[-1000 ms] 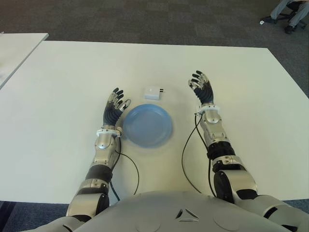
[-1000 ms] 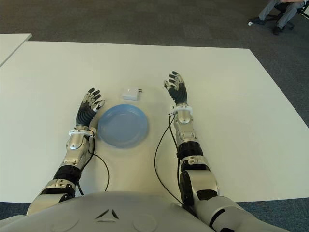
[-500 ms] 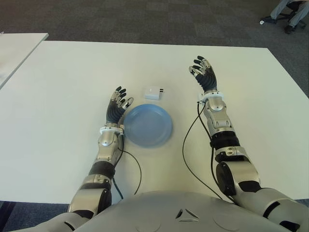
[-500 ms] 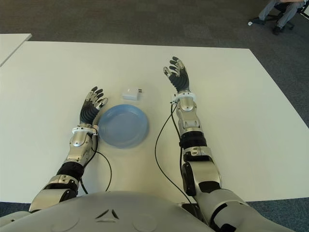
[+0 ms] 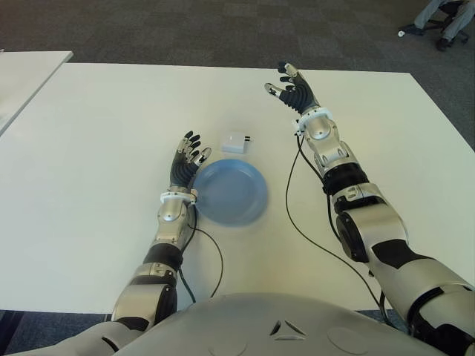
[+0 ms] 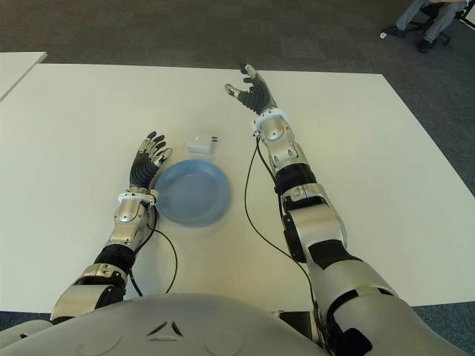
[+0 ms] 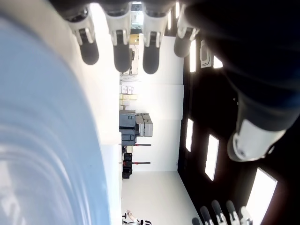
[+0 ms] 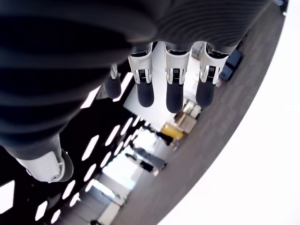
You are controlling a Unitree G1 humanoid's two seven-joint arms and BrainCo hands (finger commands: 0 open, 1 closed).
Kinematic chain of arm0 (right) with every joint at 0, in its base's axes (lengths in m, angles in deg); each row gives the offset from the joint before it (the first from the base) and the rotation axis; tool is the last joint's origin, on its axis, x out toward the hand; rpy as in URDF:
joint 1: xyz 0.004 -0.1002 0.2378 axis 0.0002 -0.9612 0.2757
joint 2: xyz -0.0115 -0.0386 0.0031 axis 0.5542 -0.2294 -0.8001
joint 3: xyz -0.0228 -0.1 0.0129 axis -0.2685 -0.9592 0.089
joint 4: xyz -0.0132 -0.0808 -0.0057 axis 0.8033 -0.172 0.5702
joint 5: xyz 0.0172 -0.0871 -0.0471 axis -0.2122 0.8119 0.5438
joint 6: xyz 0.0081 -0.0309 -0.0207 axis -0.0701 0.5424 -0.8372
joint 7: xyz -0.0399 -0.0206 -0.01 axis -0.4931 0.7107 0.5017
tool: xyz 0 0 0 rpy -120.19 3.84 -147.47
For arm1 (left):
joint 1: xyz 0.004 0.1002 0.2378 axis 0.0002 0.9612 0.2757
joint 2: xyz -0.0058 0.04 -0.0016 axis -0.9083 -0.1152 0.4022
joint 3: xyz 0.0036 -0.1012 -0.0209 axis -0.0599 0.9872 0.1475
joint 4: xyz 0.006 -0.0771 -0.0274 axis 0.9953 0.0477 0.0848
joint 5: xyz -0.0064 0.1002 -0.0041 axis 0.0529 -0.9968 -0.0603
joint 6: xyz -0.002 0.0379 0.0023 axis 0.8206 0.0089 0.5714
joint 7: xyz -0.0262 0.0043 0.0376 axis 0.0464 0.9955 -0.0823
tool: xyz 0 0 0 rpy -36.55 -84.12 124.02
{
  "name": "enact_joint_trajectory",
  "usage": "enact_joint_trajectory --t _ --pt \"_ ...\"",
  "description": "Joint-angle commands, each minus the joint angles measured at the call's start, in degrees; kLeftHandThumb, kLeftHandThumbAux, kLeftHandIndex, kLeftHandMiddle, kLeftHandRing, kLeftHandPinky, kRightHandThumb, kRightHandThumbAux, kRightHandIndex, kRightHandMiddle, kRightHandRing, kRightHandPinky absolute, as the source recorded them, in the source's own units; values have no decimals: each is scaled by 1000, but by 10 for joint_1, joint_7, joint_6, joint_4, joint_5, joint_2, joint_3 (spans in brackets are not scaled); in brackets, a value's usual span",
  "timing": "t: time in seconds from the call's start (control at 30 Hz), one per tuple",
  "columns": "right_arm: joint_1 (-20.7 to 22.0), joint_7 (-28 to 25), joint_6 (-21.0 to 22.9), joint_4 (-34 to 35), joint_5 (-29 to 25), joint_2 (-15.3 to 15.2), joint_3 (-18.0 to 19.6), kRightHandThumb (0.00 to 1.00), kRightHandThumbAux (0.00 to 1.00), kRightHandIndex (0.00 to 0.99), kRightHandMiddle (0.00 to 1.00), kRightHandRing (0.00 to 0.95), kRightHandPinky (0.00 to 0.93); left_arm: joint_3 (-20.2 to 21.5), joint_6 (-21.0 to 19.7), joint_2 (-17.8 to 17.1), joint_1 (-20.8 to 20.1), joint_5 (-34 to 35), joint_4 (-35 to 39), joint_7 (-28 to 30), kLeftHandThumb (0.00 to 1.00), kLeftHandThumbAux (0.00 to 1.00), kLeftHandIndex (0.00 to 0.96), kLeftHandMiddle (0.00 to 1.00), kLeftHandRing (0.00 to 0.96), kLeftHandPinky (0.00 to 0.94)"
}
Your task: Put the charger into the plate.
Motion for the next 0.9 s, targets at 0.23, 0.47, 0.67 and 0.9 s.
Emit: enact_joint_trajectory --t 0.23,0.47,0.67,0.9 --pt "45 2 -88 -126 69 -5 -74 521 465 1 57 69 99 -6 -13 11 27 -8 -31 -15 0 588 83 154 141 146" --pt "61 3 -92 -156 107 -4 -114 505 427 0 39 52 75 -6 -9 12 31 -7 -26 -14 0 590 82 154 140 138" --pt "71 -4 -81 -176 149 -3 -157 465 384 0 7 26 53 -6 -6 13 34 -5 -22 -11 0 593 82 154 141 144" --pt "73 -7 -77 -197 169 4 -183 432 317 0 0 2 44 -8 -9 13 36 -5 -15 -7 0 589 82 154 141 136"
